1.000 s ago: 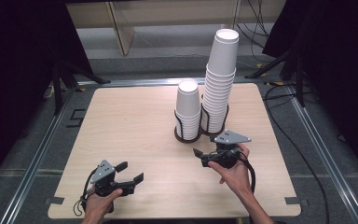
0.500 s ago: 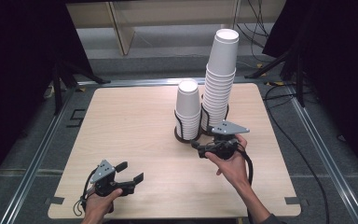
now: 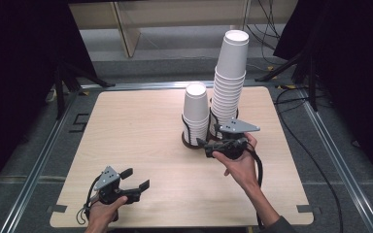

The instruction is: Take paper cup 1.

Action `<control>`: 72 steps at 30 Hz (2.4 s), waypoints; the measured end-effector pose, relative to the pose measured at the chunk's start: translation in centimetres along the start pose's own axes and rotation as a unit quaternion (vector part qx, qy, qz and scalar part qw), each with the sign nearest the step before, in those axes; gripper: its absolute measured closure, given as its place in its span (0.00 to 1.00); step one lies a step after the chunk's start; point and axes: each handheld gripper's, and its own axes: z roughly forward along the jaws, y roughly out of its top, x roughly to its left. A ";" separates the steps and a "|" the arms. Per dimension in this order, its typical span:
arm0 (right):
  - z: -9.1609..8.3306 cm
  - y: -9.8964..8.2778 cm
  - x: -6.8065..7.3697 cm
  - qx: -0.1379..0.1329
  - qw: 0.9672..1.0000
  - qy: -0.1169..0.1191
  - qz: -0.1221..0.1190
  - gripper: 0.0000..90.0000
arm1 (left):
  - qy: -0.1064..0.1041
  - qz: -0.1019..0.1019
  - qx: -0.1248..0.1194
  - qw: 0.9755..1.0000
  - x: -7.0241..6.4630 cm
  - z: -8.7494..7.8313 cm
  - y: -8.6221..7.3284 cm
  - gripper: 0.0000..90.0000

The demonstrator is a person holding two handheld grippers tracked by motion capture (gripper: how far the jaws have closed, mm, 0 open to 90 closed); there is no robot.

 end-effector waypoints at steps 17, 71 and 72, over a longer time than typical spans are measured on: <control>1.9 3.1 -0.7 -0.027 0.999 -0.030 -0.011 0.21 | 0.004 0.001 0.002 1.000 0.0 -0.1 0.0 0.16; 8.1 6.9 -1.3 -0.016 0.989 -0.142 0.041 0.17 | 0.001 0.002 0.005 1.000 -0.4 0.0 0.0 0.16; 8.3 6.9 -1.4 -0.019 0.989 -0.144 0.036 0.17 | 0.001 0.002 0.005 1.000 -0.4 0.0 0.0 0.16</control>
